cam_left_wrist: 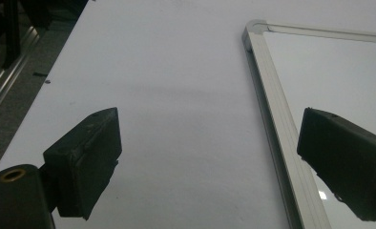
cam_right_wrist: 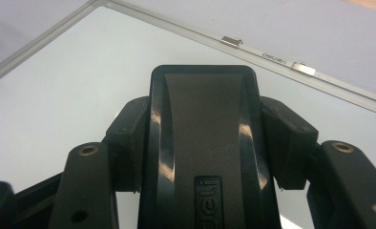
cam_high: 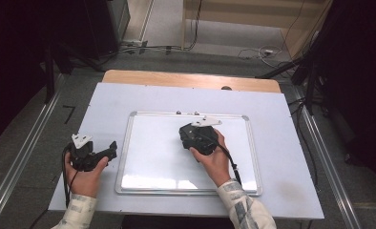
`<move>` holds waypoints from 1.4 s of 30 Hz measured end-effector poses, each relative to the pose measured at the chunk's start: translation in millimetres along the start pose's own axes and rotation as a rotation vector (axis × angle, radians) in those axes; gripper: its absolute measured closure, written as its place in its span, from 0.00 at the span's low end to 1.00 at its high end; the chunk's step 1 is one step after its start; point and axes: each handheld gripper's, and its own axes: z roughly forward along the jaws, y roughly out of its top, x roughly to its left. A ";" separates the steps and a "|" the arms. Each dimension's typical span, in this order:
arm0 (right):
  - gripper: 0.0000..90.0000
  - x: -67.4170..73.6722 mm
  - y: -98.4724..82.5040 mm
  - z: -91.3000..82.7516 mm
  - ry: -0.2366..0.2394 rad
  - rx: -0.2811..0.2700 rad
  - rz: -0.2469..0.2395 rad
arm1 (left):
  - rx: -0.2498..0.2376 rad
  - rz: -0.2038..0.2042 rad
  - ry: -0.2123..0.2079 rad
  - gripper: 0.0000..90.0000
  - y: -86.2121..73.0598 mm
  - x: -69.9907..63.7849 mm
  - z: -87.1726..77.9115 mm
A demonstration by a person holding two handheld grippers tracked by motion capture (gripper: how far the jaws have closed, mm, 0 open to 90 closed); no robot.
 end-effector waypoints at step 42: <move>0.43 -91.6 -13.7 -5.2 -0.265 0.032 0.152 | 0.001 0.003 0.000 0.09 -0.1 -0.1 0.4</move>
